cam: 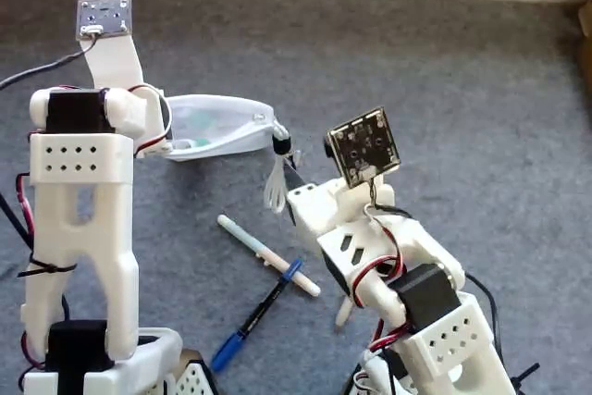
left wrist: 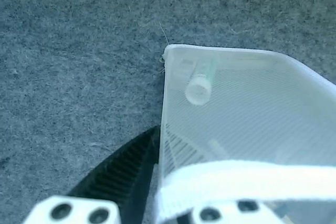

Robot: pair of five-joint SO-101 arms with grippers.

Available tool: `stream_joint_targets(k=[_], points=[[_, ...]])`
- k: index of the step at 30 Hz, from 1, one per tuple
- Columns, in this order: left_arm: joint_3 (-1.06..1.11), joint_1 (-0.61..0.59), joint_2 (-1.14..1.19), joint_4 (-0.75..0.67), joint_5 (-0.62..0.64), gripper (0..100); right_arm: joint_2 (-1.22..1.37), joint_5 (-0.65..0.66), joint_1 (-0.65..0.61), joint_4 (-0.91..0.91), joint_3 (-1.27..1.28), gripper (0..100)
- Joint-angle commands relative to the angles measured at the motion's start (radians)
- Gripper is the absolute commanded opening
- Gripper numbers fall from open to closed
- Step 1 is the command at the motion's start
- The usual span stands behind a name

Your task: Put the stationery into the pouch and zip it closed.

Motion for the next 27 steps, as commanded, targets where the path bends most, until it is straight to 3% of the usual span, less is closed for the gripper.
stream_joint_targets(k=[1,6,11,27], points=[[0.025,-0.008,0.008,-0.015,-0.008,1,-0.024,-0.077,0.061,0.136,-0.067,20.2],[0.025,-0.010,0.010,-0.015,-0.008,1,-0.018,-0.178,0.145,0.259,-0.061,20.2],[0.025,-0.010,0.010,-0.015,-0.008,1,0.010,-0.219,0.226,0.271,-0.042,20.2],[0.025,-0.010,0.010,-0.015,-0.008,1,0.526,-0.342,0.328,0.262,-0.030,20.2]])
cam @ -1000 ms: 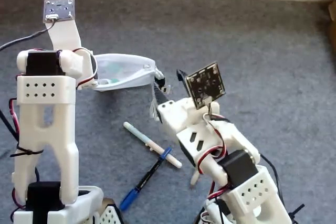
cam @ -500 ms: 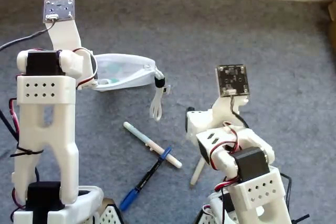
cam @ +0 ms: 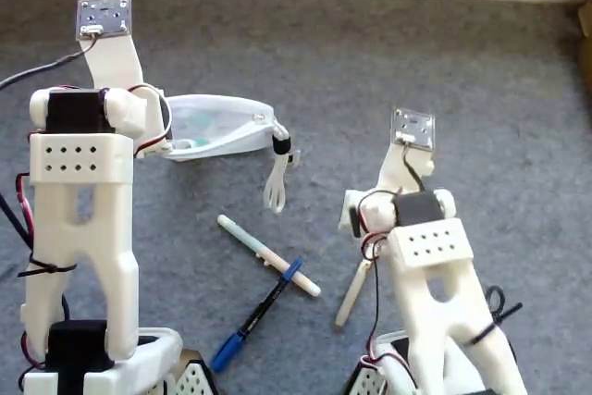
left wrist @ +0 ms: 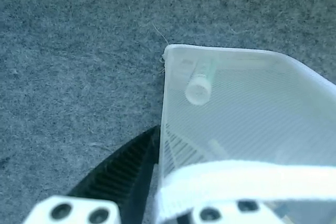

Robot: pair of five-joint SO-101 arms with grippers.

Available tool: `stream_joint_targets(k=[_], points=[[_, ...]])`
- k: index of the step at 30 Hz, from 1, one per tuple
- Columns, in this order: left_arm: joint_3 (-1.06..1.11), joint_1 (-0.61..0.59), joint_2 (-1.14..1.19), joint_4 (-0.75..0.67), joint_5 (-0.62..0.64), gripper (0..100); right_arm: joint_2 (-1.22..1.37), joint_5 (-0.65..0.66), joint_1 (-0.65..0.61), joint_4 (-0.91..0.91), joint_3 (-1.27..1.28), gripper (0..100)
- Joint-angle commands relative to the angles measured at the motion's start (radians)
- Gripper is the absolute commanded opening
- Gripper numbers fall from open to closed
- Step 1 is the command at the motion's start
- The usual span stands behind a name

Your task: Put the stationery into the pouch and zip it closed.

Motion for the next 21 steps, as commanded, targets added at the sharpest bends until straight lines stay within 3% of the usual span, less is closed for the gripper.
stream_joint_targets(k=[1,11,16,21], points=[[0.025,-0.010,0.010,-0.015,-0.008,1,0.053,-0.021,0.016,-0.004,-0.031,20.2],[0.025,-0.010,0.010,-0.015,-0.012,1,0.249,-0.051,0.061,-0.145,-0.027,20.0],[0.025,-0.010,0.010,-0.015,-0.012,1,0.341,-0.048,0.088,-0.231,-0.028,12.2],[0.025,-0.010,0.010,-0.015,-0.012,1,0.426,-0.049,0.088,-0.236,-0.033,11.3]])
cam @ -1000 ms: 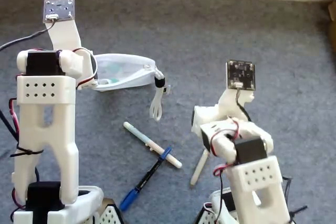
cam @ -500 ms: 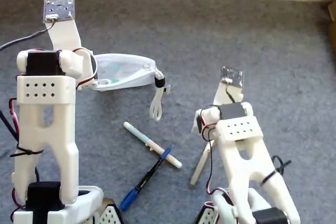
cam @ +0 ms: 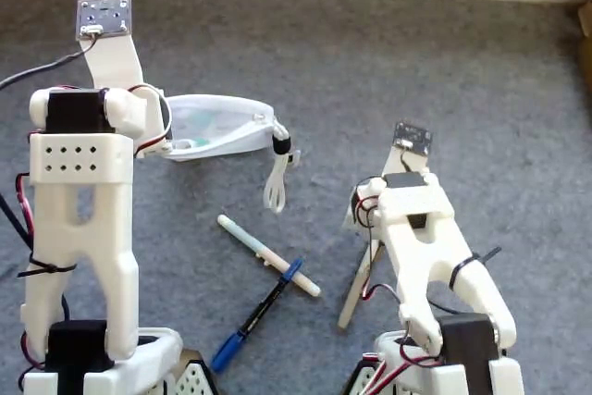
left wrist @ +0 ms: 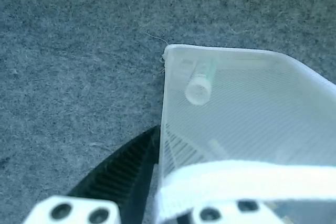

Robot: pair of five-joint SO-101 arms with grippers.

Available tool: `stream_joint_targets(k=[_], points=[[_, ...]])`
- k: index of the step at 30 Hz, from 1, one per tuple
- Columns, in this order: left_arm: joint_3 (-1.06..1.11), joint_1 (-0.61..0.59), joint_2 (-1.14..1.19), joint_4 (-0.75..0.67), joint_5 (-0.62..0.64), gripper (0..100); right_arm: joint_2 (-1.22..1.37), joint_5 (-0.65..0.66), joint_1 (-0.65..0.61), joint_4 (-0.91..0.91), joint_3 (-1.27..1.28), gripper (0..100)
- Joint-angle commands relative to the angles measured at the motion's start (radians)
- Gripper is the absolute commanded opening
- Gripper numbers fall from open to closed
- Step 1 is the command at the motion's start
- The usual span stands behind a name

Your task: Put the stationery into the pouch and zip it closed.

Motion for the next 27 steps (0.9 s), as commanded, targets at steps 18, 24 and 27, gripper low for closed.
stream_joint_targets(k=[18,24,27], points=[[0.025,-0.010,0.010,-0.015,-0.012,1,0.051,-0.003,0.058,-0.018,-0.024,9.9],[0.025,-0.010,0.010,-0.015,-0.012,1,0.044,0.052,0.082,-0.018,-0.031,0.5],[0.025,-0.010,0.010,-0.015,-0.012,1,0.042,0.058,0.081,-0.018,-0.031,0.5]])
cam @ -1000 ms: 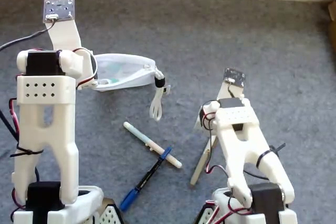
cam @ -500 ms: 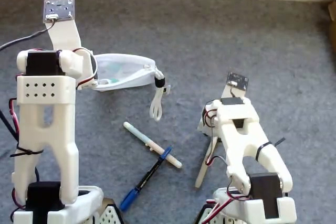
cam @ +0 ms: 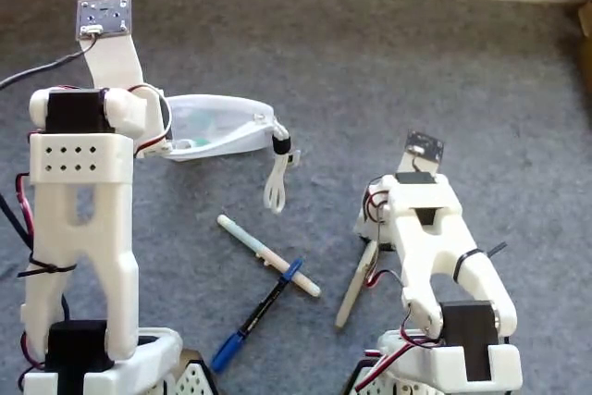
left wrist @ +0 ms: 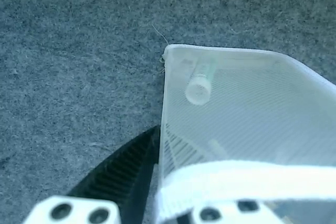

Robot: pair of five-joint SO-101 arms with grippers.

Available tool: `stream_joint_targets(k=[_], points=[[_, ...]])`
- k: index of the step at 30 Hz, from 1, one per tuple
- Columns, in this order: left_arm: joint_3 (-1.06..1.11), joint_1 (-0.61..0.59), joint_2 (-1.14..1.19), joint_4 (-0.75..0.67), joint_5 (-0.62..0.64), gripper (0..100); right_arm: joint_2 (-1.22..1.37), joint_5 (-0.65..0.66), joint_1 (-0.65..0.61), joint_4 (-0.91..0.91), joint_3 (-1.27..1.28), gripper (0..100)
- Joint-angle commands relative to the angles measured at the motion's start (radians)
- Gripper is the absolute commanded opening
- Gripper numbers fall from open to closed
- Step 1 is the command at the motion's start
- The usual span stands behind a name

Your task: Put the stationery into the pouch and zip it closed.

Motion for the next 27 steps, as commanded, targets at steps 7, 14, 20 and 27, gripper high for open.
stream_joint_targets(k=[7,14,20,27], points=[[0.025,-0.010,0.010,-0.015,-0.012,1,-0.056,0.025,0.007,-0.012,-0.030,0.5],[0.025,-0.010,0.010,-0.015,-0.012,1,-0.266,0.025,-0.012,-0.012,0.004,0.5],[0.025,-0.010,0.010,-0.015,-0.012,1,-0.384,0.025,-0.071,-0.018,0.082,0.5],[0.025,-0.010,0.012,-0.015,-0.012,1,-0.481,0.025,-0.071,-0.012,0.090,0.5]])
